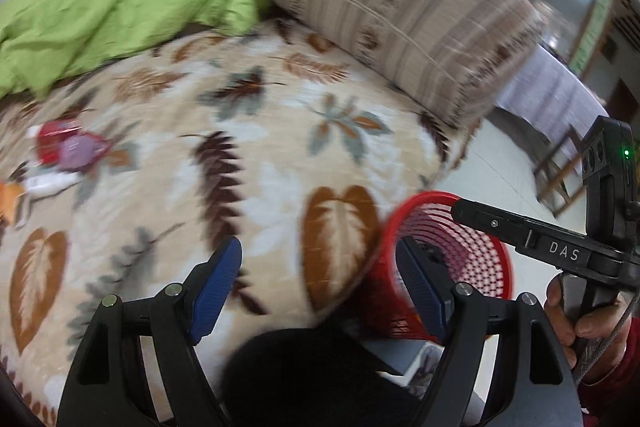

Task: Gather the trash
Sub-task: 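Move both tools back to the remaining items on the bed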

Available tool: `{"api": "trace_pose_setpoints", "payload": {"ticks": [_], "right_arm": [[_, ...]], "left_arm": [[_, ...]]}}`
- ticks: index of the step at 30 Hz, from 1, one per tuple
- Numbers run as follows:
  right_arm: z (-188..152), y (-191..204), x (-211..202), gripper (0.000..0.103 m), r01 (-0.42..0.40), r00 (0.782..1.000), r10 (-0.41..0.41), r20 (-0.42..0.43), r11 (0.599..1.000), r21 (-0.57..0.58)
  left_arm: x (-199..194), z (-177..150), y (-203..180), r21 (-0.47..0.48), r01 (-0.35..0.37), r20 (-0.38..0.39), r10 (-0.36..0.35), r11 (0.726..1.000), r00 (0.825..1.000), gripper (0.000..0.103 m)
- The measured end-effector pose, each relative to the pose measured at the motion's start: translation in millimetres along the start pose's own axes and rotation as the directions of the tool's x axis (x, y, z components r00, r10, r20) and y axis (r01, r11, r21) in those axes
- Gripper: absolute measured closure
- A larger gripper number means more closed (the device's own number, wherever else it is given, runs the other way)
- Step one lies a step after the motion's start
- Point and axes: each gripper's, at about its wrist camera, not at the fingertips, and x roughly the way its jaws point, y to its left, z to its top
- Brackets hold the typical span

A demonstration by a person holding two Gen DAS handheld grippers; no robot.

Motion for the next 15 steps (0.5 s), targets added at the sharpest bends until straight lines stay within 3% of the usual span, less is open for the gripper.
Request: {"api": "trace_pose_setpoints", "payload": {"ticks": [9,15], "right_arm": [[4.2,94.6,59.1,0.055,-0.089,0.995,0.076,-0.070,0.976,-0.197],[-5.5,158.4,105.1,0.055,-0.155,0.984,0.124,-0.127,0.948,-0.276]], "left_arm": [[-37.9,-19.4,88.1,-0.183,-0.128,0.031,0.136,0.975,0.990,0.025],[-63.4,-35.1,148.9,-0.319,-0.215,0.044,0.241,0.923,0.970,0.025]]}}
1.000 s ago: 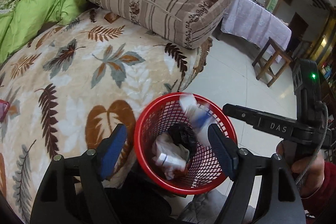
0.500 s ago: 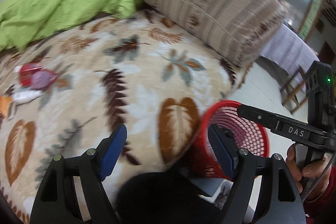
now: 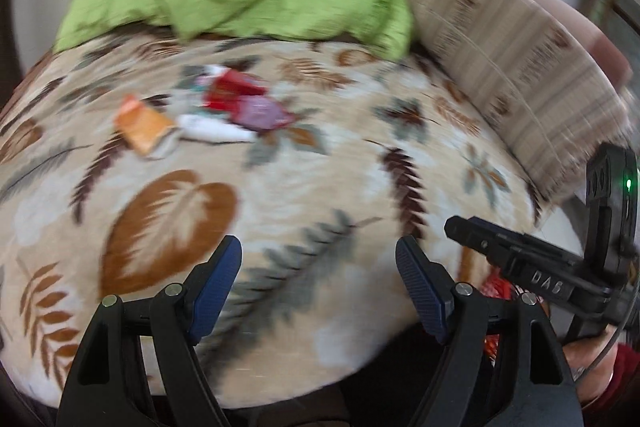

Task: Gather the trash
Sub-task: 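Move both tools back to the remaining items on the bed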

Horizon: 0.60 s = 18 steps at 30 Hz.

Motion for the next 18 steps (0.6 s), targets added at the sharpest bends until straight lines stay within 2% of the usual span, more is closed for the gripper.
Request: {"api": "trace_pose_setpoints", "payload": {"ticks": [8,13,18], "right_arm": [[-3.2,51.8,59.8,0.055,-0.015,1.000,0.012,-0.025,0.994,-0.104],[-7.9,53.8,63.9,0.055,-0.025,1.000,0.023,-0.022,0.993,-0.116],[-8.8,47.4,63.9,0.055,-0.039,0.999,0.038,-0.011,0.996,-0.082]], "left_arm": [[-3.1,15.7,75.5,-0.172,-0.105,0.026,0.111,0.979,0.993,0.025],[16.5,33.4,122.1,-0.303,-0.129,-0.015,0.130,0.944,0.991,0.025],[46.6,64.2,154.7,-0.416,-0.150,-0.036,0.148,0.897,0.988,0.025]]}}
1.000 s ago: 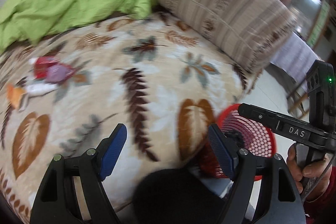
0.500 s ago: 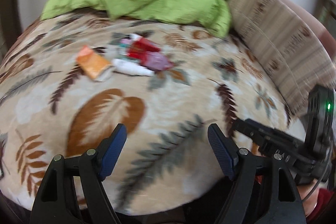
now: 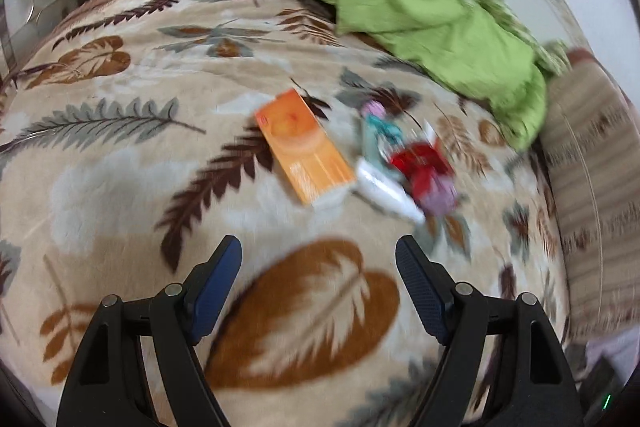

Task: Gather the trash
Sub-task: 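Move both tools back to the remaining items on the bed, then grasp the orange ointment box with the left gripper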

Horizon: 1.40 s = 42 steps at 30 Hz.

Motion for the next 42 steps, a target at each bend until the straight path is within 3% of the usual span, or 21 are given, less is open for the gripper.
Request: {"api": "trace_pose_setpoints", "payload": {"ticks": [7,12,15,16,18,20,27,32,35,38,42], "right_arm": [[0.7,-1.1,3.0,0.055,-0.032,0.999,0.032,-0.004,0.999,0.005],[0.7,-3.3,5.2,0.055,-0.056,0.998,0.056,-0.009,0.998,0.017],[1.0,-4.3,4.8,0.055,-0.064,0.998,0.064,-0.005,0.998,0.020],[0.6,-4.5,4.7,0.055,-0.066,0.998,0.066,-0.005,0.998,0.020],[0.7,-4.7,4.9,0.055,-0.067,0.998,0.067,-0.005,0.998,0.022],[0.5,-4.8,5.4,0.055,-0.070,0.998,0.070,-0.007,0.997,0.023],[0.7,-2.7,6.6,0.055,-0.071,0.997,0.071,-0.016,0.997,0.013],[1.7,0.9,15.2,0.055,-0.101,0.992,0.100,-0.073,0.995,-0.006],[3.7,12.4,22.6,0.055,-0.129,0.986,0.122,-0.118,0.990,-0.062],[12.0,29.9,27.2,0.055,-0.176,0.980,0.160,-0.122,0.975,-0.136],[42.9,53.5,40.5,0.055,-0.220,0.973,0.197,-0.121,0.950,-0.222]], "left_arm": [[50.7,45.5,5.0,-0.084,-0.067,-0.014,0.066,0.994,0.998,0.025],[90.3,59.4,15.2,-0.146,-0.098,-0.081,0.087,0.984,0.993,0.025],[103.5,62.5,19.4,-0.164,-0.119,-0.078,0.107,0.979,0.991,0.025],[104.8,63.9,17.1,-0.149,-0.131,-0.063,0.123,0.980,0.990,0.026],[105.7,65.1,13.8,-0.122,-0.143,-0.053,0.137,0.982,0.989,0.048],[104.4,63.4,13.7,-0.105,-0.146,-0.049,0.141,0.984,0.989,0.051],[66.2,33.6,25.3,-0.065,-0.112,-0.005,0.112,0.992,0.994,0.051],[24.5,-14.1,33.8,-0.017,-0.126,0.040,0.127,0.992,0.991,0.051],[14.1,-39.8,32.6,0.005,-0.132,0.048,0.131,0.991,0.990,0.051],[8.9,-58.3,27.6,0.026,-0.169,0.090,0.166,0.985,0.982,0.057],[9.1,-68.5,24.7,0.044,-0.203,0.128,0.196,0.978,0.972,0.057]]}}
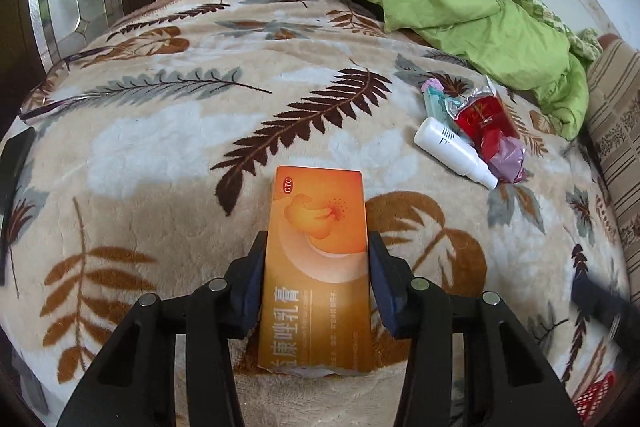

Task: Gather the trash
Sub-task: 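Grasp the orange ointment box with the left gripper, then grasp the white spray bottle with the right gripper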

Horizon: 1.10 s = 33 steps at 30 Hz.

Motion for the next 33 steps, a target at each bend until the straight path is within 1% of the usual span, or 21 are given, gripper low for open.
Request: {"api": "trace_pose_setpoints", "payload": {"ticks": [1,3,5,8,11,15,18,23,24,26,27,29,32,33], "right_arm": [[10.5,1.3,4.7,0.055,0.001,1.000,-0.001,0.007,1.000,-0.020],[31.4,3.4,20.3,0.055,-0.016,1.000,0.015,-0.019,0.998,-0.065],[51.1,5.5,38.9,0.055,-0.008,0.999,0.005,-0.033,0.993,-0.115],[69.6,6.8,64.9,0.055,-0.003,0.998,-0.008,-0.063,0.985,-0.173],[86.2,12.5,95.5,0.055,0.016,0.995,-0.038,-0.090,0.971,-0.238],[102.4,14.2,125.7,0.055,0.028,0.990,-0.067,-0.123,0.955,-0.297],[106.1,13.1,147.1,0.055,0.047,0.981,-0.108,-0.159,0.937,-0.347],[104.6,13.0,163.7,0.056,0.038,0.974,-0.119,-0.195,0.927,-0.373],[101.0,15.1,166.1,0.057,0.037,0.971,-0.122,-0.204,0.925,-0.379],[92.6,19.5,169.4,0.066,0.039,0.967,-0.133,-0.218,0.920,-0.391],[89.6,21.5,167.1,0.066,0.054,0.969,-0.143,-0.200,0.918,-0.393],[84.1,22.5,160.0,0.067,0.065,0.973,-0.139,-0.186,0.931,-0.358],[71.9,19.1,137.9,0.067,0.058,0.982,-0.101,-0.159,0.965,-0.255],[67.6,17.6,130.5,0.067,0.063,0.984,-0.100,-0.151,0.971,-0.229]], "left_arm": [[0.3,-1.1,0.4,-0.003,0.000,0.005,0.000,1.000,1.000,0.057],[1.5,0.1,1.5,-0.011,0.008,0.006,-0.007,1.000,1.000,0.057],[2.8,1.0,4.7,-0.027,0.021,0.006,-0.021,0.999,1.000,0.057],[5.0,2.4,9.7,-0.054,0.042,0.007,-0.042,0.998,0.999,0.057],[5.4,2.0,10.7,-0.058,0.048,0.012,-0.047,0.997,0.999,0.057],[5.8,1.9,12.2,-0.070,0.060,0.012,-0.060,0.996,0.998,0.057],[6.1,2.1,12.5,-0.071,0.060,0.012,-0.059,0.996,0.998,0.057],[6.7,1.8,12.0,-0.066,0.057,0.011,-0.056,0.996,0.998,0.055],[6.8,1.8,11.6,-0.064,0.056,0.011,-0.056,0.996,0.998,0.055],[6.8,1.7,10.8,-0.062,0.054,0.010,-0.054,0.997,0.998,0.055],[6.8,1.8,10.8,-0.064,0.056,0.010,-0.055,0.996,0.998,0.055],[7.7,2.0,9.9,-0.064,0.056,0.006,-0.055,0.996,0.998,0.053],[9.8,3.6,5.0,-0.040,0.051,-0.005,-0.051,0.998,0.999,0.047],[10.3,3.6,2.7,-0.027,0.044,-0.009,-0.044,0.999,0.999,0.045]]}}
